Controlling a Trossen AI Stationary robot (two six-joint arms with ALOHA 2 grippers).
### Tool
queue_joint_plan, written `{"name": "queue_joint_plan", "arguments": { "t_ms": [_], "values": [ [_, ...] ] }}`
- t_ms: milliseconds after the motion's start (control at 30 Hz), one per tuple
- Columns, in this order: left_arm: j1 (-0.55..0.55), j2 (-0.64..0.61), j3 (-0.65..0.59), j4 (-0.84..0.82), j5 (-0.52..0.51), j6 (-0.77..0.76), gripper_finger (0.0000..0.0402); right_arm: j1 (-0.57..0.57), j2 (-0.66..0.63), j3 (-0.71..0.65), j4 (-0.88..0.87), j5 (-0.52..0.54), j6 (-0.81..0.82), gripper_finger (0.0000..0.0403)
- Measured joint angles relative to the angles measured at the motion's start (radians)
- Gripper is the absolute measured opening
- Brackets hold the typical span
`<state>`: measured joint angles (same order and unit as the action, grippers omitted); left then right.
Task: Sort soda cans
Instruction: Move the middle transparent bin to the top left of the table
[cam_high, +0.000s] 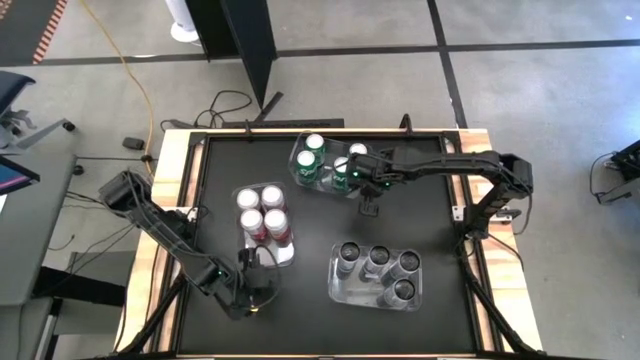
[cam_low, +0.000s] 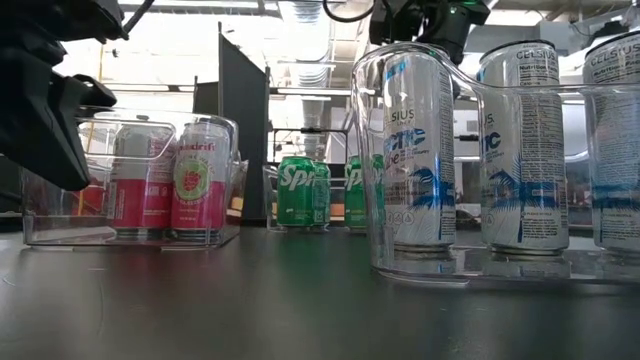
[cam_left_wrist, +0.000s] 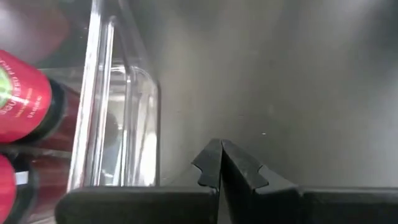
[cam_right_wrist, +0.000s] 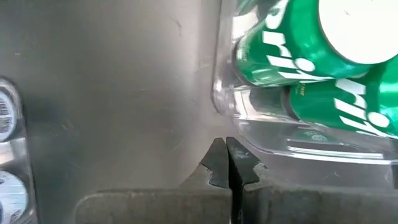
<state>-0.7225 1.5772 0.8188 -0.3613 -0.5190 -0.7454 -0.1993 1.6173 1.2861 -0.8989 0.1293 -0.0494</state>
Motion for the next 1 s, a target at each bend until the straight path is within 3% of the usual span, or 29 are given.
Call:
{"name": "queue_joint_plan", "arguments": {
  "t_ms": [600, 1000],
  "values": [
    [0.041, 0.004, -0.005, -0.108, -0.059, 0.01, 0.0001, 0.017, 0.0, 0.0, 0.037, 0.004, -0.008, 0.0],
    [0.049, -0.012, -0.005, -0.093, -0.053, 0.031, 0.0, 0.103, 0.001, 0.024, 0.191, 0.011, -0.1, 0.0001]
  ]
}}
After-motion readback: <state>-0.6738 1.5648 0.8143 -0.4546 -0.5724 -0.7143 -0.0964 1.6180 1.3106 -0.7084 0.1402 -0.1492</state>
